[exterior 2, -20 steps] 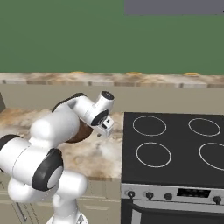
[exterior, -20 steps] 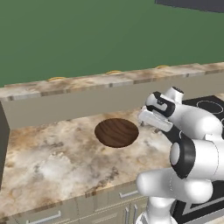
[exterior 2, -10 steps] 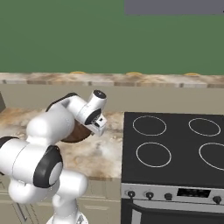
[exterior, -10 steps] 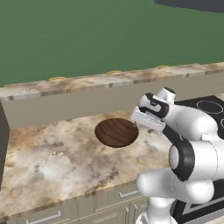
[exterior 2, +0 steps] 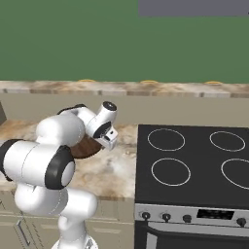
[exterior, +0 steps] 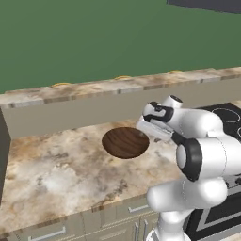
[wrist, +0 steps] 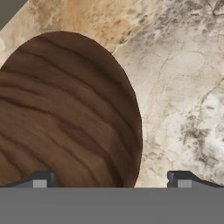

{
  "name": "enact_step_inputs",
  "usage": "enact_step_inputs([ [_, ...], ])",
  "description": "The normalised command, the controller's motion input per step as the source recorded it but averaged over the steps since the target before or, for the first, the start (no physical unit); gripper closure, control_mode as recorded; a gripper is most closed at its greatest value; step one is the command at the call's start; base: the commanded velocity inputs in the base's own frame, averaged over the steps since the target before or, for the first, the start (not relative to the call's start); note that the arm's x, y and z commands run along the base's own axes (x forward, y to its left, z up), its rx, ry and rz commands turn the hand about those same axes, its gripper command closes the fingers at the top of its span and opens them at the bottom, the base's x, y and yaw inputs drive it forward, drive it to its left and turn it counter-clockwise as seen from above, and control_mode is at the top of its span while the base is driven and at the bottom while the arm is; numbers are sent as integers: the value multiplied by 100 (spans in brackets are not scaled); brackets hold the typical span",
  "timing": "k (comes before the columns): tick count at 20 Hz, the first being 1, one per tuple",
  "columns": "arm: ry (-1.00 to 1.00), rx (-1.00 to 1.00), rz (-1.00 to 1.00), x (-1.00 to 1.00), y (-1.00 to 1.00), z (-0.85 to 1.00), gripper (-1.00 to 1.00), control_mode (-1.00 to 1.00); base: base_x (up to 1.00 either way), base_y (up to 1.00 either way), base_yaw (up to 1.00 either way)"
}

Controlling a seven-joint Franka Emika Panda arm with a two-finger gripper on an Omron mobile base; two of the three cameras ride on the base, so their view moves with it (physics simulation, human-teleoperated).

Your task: Pick the cup and bowl from the counter and place them on the counter next to the sink.

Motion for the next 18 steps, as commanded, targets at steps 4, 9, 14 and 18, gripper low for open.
enact_step_inputs([
  [4,0,0,0,13,-5,-1,-100,-100,0,0,0],
  [9,0,4,0,0,-31,0,-100,-100,0,0,0],
  [14,0,4,0,0,-24,-13,-100,-100,0,0,0],
  [18,0,0,0,3,4,-18,-100,-100,0,0,0],
])
